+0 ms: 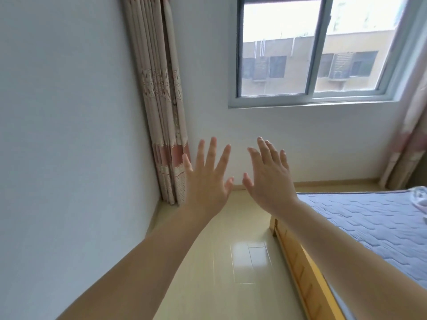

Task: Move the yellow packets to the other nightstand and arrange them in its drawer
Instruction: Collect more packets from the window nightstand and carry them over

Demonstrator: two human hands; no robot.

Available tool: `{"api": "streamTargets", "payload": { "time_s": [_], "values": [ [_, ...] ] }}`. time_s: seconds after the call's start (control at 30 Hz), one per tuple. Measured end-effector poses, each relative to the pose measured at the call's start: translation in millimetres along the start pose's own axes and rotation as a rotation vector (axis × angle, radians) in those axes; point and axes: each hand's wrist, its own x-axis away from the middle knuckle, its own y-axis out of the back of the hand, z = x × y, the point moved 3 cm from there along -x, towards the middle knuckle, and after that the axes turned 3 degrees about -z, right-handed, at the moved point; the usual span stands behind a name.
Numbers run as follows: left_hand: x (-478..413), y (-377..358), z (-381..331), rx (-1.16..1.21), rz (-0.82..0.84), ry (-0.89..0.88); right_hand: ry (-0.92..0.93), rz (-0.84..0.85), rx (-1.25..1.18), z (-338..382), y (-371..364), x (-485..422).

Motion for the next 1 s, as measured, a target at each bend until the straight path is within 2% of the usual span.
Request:
{"api": "streamTargets", "payload": {
  "time_s": [0.23, 0.6, 0.8, 1.0],
  "values": [
    [-159.5, -159.6, 9.3, 0.068, 0.011, -0.033, -0.059, -0.089, 0.060, -103.2, -134.1, -125.8],
    [-416.8, -349.3, 3.5, 0.128, 0.040, -0.076, -0.141, -0.040, 0.094, -264.1, -299.5, -329.5],
    [-538.7, -471.5, -2.8, 0.173, 0.070, -0.138, -0.210, -0.057, 0.110, -344.8, -402.4, -419.9],
    [-700.5, -581.4, -22.1, 0.219, 0.077, -0.250, -0.284, -0.047, 0.199, -445.1, -490.5, -538.1]
  ]
}}
